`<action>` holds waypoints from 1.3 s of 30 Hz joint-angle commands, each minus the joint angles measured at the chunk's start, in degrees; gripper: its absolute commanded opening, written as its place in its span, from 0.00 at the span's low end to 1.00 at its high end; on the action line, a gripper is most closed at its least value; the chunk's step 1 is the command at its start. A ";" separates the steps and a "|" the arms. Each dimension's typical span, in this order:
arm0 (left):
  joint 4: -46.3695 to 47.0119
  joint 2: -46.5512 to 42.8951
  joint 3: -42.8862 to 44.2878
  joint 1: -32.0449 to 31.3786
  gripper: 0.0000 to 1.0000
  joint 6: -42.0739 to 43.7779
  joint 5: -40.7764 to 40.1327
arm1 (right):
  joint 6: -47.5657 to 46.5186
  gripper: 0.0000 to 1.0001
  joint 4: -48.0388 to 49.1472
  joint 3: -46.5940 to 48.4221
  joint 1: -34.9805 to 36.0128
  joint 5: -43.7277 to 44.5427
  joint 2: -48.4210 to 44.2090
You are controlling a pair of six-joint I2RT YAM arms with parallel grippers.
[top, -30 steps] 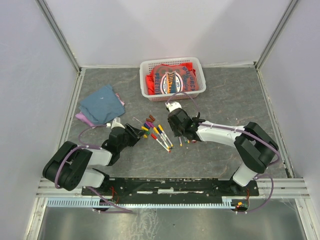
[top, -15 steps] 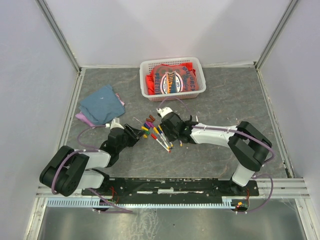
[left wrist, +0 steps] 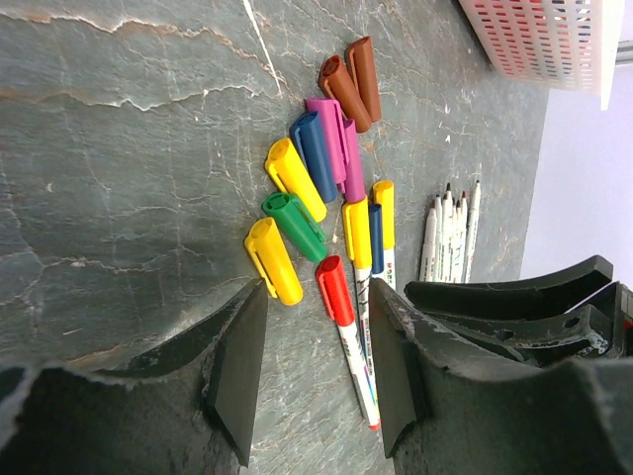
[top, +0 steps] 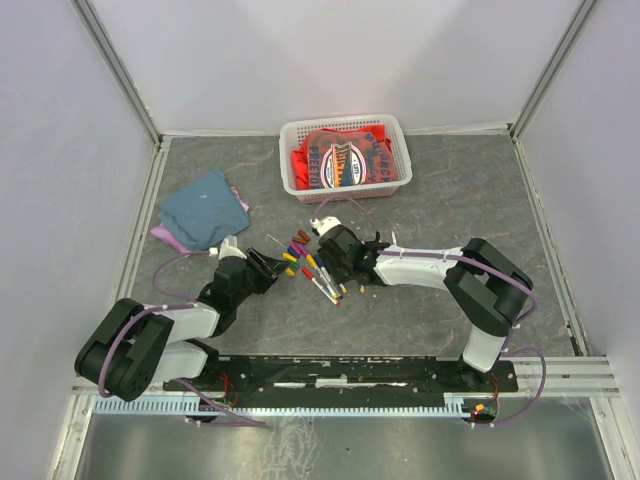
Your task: Open the pen caps
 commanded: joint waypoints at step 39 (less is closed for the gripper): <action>12.47 12.87 13.19 -1.32 0.57 -2.77 13.95 | 0.98 0.01 -0.29 0.36 2.06 5.51 -6.23</action>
